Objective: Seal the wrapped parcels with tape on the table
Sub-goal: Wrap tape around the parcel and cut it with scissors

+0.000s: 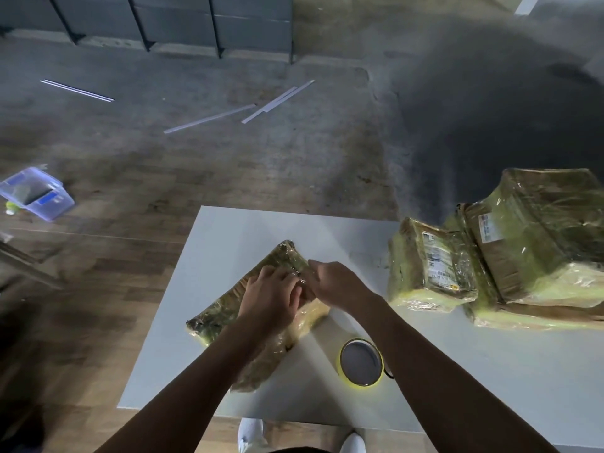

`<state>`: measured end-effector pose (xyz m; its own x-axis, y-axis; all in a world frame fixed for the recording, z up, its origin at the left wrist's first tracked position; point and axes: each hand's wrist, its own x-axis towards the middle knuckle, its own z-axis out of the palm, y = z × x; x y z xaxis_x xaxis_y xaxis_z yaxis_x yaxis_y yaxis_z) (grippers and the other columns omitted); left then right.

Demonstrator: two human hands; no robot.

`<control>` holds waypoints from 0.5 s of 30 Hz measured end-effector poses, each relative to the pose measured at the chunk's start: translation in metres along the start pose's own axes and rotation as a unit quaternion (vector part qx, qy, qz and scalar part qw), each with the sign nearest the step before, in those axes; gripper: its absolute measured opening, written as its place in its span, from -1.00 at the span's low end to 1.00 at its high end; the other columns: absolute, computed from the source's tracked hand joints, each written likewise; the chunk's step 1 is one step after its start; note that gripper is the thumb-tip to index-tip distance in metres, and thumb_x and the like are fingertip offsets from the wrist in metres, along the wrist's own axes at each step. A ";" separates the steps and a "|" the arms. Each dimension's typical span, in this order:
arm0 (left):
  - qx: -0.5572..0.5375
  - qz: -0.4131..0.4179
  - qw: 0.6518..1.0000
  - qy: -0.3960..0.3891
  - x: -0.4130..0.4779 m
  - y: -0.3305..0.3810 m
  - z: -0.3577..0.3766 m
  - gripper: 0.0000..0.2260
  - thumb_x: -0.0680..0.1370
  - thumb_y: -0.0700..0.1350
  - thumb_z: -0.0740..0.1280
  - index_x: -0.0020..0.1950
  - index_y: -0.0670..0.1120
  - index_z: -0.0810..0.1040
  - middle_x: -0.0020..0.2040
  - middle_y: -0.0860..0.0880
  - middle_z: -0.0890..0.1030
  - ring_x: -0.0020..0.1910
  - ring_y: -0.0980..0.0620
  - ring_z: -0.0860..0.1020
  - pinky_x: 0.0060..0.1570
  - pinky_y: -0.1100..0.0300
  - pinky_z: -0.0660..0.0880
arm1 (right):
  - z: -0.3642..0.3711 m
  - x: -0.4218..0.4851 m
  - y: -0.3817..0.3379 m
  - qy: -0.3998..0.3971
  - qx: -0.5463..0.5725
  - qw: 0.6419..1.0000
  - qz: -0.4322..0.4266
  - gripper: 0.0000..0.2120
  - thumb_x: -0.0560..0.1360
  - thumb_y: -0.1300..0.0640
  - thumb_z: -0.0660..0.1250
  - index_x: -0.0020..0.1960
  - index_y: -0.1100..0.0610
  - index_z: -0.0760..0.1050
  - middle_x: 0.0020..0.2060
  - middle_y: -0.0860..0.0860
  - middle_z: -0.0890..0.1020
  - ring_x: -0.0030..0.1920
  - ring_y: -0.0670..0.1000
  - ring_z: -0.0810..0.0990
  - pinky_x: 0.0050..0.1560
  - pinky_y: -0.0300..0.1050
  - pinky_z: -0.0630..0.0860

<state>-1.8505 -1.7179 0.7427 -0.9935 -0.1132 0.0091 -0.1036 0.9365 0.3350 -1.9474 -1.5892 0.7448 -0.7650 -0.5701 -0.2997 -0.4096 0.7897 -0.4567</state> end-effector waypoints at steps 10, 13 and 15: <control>0.097 0.202 0.968 -0.118 0.076 -0.032 -0.001 -0.74 0.64 -0.05 0.17 0.30 0.05 0.50 0.28 0.07 0.49 0.36 -0.07 0.29 0.32 0.05 0.29 | -0.002 -0.002 -0.005 -0.048 -0.018 0.998 0.021 -0.65 0.69 0.05 -0.09 0.07 0.20 0.41 -0.24 0.07 0.42 -0.18 0.06 0.42 -0.15 -0.07 0.37; 0.028 0.177 0.968 -0.176 0.086 -0.038 -0.006 -0.73 0.64 0.01 0.19 0.28 -0.02 0.52 0.26 0.05 0.50 0.33 -0.02 0.33 0.29 0.09 0.33 | -0.004 -0.006 -0.007 -0.039 0.002 0.999 0.029 -0.67 0.69 0.07 -0.07 0.04 0.18 0.42 -0.17 0.14 0.47 -0.16 0.09 0.43 -0.13 -0.06 0.39; -0.074 0.099 0.976 -0.179 0.084 -0.039 -0.011 -0.64 0.60 0.04 0.26 0.37 -0.03 0.45 0.35 0.01 0.43 0.34 -0.01 0.38 0.30 0.07 0.36 | -0.002 -0.005 -0.005 -0.019 0.020 0.999 0.042 -0.61 0.68 0.01 -0.03 0.00 0.23 0.47 -0.17 0.13 0.52 -0.16 0.09 0.47 -0.14 -0.08 0.38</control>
<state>-1.9294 -1.7679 0.7407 -0.9485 0.2127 -0.2346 0.0726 0.8671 0.4929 -1.9429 -1.5896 0.7505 -0.7763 -0.5112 -0.3690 -0.3247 0.8258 -0.4611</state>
